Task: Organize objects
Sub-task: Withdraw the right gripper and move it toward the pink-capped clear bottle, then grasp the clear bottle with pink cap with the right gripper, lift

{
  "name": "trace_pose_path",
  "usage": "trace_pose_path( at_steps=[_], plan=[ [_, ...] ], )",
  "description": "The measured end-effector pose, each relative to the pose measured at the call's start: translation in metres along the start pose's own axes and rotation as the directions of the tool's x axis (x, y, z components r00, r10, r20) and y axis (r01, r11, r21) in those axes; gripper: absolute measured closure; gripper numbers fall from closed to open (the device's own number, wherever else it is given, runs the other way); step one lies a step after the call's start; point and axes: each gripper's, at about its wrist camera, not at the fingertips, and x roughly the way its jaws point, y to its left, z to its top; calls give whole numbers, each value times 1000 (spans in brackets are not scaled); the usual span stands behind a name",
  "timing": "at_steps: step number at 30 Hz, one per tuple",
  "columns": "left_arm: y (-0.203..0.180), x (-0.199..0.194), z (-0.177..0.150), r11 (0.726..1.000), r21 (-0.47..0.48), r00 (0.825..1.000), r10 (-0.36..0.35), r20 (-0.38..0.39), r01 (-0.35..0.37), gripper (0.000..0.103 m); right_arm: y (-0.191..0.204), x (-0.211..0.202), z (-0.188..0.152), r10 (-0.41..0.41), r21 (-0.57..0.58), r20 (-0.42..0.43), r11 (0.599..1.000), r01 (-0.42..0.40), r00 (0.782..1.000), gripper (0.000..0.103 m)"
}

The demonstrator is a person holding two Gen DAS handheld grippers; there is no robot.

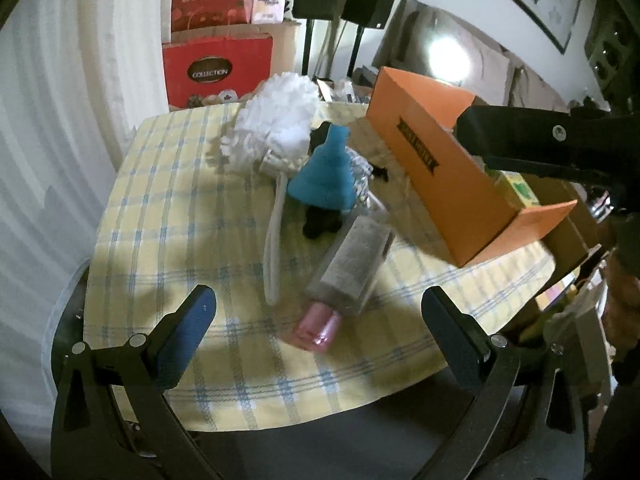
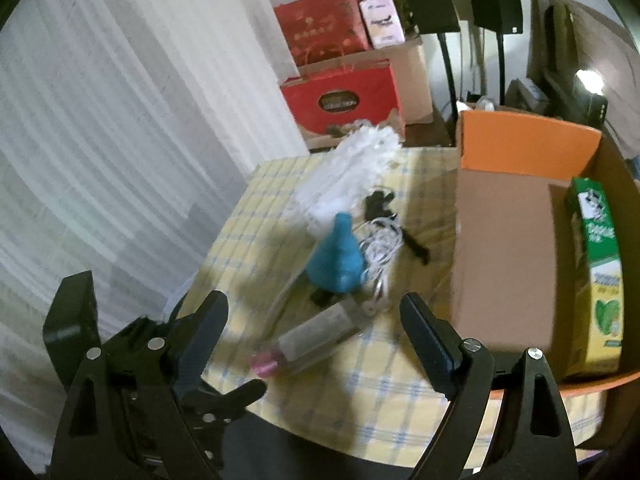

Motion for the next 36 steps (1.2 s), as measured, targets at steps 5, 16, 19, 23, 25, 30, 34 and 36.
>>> trace_pose_path(
  at_steps=[5,16,19,23,25,30,34,36],
  plan=[
    [4,8,-9,1000,16,1000,3,8,-3,1,9,15,-14,-16,-10,-25,1000,16,1000,13],
    [7,22,-21,999,33,999,-23,23,22,8,20,34,-42,-95,-4,0,995,95,995,14],
    [9,27,-23,999,17,999,-42,15,42,12,19,42,-47,-80,9,-16,997,80,997,14],
    [10,30,-25,998,7,997,-69,14,69,22,18,51,-54,-79,14,-37,997,80,996,15],
    [9,31,-25,996,12,996,-84,19,84,27,16,54,-58,-71,23,-48,997,72,996,15],
    [5,34,-22,992,29,992,-125,24,124,34,11,64,-68,-55,45,-81,997,59,995,15],
    [5,38,-20,985,32,986,-168,11,167,53,4,72,-71,-29,82,-102,996,37,994,15],
    [5,41,-21,983,32,984,-180,-1,180,59,2,74,-71,-26,94,-104,995,36,994,15]
  ],
)
